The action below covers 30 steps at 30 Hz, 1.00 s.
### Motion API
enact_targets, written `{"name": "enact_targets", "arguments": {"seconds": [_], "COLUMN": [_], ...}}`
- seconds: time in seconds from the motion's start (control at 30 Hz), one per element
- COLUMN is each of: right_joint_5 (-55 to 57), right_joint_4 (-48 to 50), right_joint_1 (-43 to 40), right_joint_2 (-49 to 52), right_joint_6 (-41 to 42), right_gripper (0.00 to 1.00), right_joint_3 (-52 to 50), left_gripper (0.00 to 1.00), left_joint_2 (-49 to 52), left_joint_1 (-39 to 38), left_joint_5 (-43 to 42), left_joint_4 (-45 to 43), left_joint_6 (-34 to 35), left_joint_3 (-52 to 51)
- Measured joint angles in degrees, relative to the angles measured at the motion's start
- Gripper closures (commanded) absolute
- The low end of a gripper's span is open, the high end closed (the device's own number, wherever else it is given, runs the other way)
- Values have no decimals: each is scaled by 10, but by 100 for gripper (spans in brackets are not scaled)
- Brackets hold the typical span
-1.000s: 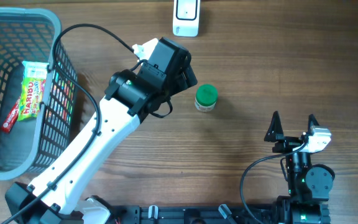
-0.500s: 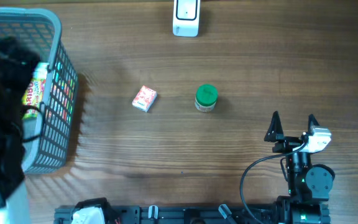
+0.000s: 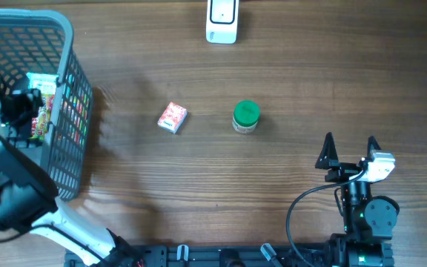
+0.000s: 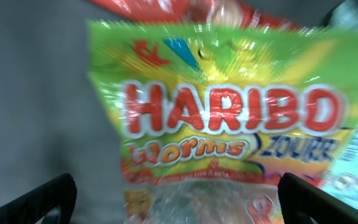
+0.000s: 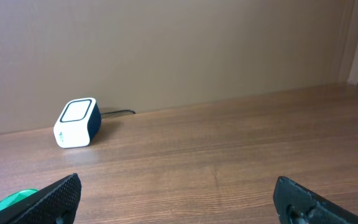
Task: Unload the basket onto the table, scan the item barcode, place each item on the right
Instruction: 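Grasp the Haribo gummy bag in the basket with the left gripper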
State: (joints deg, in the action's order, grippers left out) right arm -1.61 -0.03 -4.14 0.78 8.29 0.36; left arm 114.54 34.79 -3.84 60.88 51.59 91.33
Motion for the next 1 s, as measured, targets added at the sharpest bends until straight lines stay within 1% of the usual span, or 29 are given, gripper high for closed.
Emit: {"name": "enact_targets", "arguments": {"seconds": [0.1,0.2,0.23,0.27,0.3,0.33,0.4,0.5,0.6,0.63,0.7,0.73,0.8,0.83,0.87,0.9,0.93,0.97,1.0], "right_joint_5": [0,0,0,0,0,0,0,0,0,0,0,0,0,0,0,0,0,0,0], "right_joint_4": [0,0,0,0,0,0,0,0,0,0,0,0,0,0,0,0,0,0,0], "right_joint_1": [0,0,0,0,0,0,0,0,0,0,0,0,0,0,0,0,0,0,0], "right_joint_2": [0,0,0,0,0,0,0,0,0,0,0,0,0,0,0,0,0,0,0], "right_joint_6": [0,0,0,0,0,0,0,0,0,0,0,0,0,0,0,0,0,0,0], "right_gripper": [0,0,0,0,0,0,0,0,0,0,0,1,0,0,0,0,0,0,0], "right_joint_3": [0,0,0,0,0,0,0,0,0,0,0,0,0,0,0,0,0,0,0], "left_gripper": [0,0,9,29,69,96,96,96,96,96,96,96,96,96,96,96,96,96,96], "left_joint_2": [32,33,33,31,26,21,0,-14,-23,-31,-85,-151,-244,-333,-380,-416,-432,-421,-405], "left_joint_1": [-26,-45,-49,-51,-52,-52,-53,-54,-53,-50,-47,-47,-50,-70,-98,-153,-237,-311,-348], "left_joint_5": [-3,25,34,38,39,39,40,47,56,57,61,61,61,66,69,75,67,73,85], "left_joint_4": [-7,-15,-26,-37,-52,-66,-85,-79,-7,37,82,91,92,94,96,98,99,98,98], "left_joint_6": [7,24,31,35,37,43,45,45,45,45,44,44,46,56,60,64,66,68,69], "left_joint_3": [0,-14,-26,-36,-48,-61,-99,-108,-90,-55,50,141,204,228,238,244,246,242,236]}}
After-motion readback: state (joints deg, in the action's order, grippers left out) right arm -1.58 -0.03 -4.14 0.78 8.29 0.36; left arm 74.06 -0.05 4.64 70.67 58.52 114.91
